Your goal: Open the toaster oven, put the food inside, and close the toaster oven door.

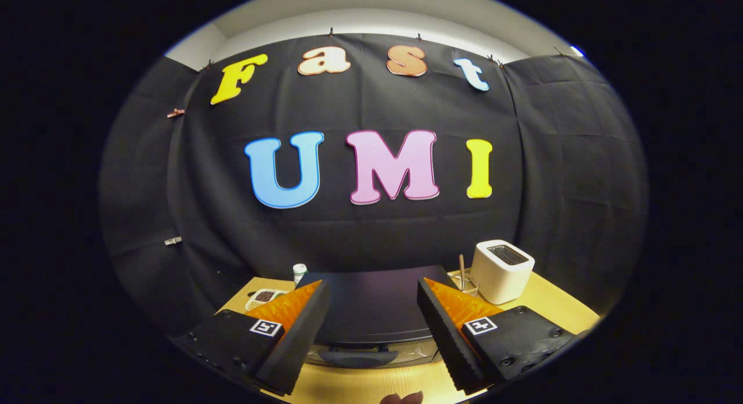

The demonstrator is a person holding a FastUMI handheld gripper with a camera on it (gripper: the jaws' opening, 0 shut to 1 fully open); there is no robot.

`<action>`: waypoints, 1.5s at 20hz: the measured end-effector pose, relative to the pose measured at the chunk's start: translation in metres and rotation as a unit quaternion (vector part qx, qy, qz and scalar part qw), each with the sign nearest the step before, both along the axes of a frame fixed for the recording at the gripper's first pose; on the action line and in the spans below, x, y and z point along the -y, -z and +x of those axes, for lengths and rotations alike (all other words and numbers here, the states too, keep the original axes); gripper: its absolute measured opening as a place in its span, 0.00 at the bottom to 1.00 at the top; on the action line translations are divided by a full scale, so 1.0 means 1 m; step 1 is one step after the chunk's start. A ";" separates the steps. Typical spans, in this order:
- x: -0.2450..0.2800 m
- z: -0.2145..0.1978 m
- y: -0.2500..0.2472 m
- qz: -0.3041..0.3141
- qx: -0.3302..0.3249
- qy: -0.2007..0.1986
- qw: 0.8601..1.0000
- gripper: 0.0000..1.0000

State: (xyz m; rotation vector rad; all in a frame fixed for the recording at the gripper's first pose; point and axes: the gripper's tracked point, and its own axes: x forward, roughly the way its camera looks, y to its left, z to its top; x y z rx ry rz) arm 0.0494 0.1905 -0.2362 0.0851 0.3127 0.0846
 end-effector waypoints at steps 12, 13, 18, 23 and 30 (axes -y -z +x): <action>-0.002 -0.010 0.122 -0.018 -0.126 0.013 0.992 0.98; -0.005 -0.011 0.126 -0.020 -0.131 0.008 0.991 0.98; -0.015 -0.014 0.129 -0.039 -0.127 -0.002 0.991 0.98; -0.014 -0.013 0.130 -0.034 -0.134 0.003 0.990 0.99; -0.014 -0.022 0.132 -0.037 -0.134 0.003 0.990 0.99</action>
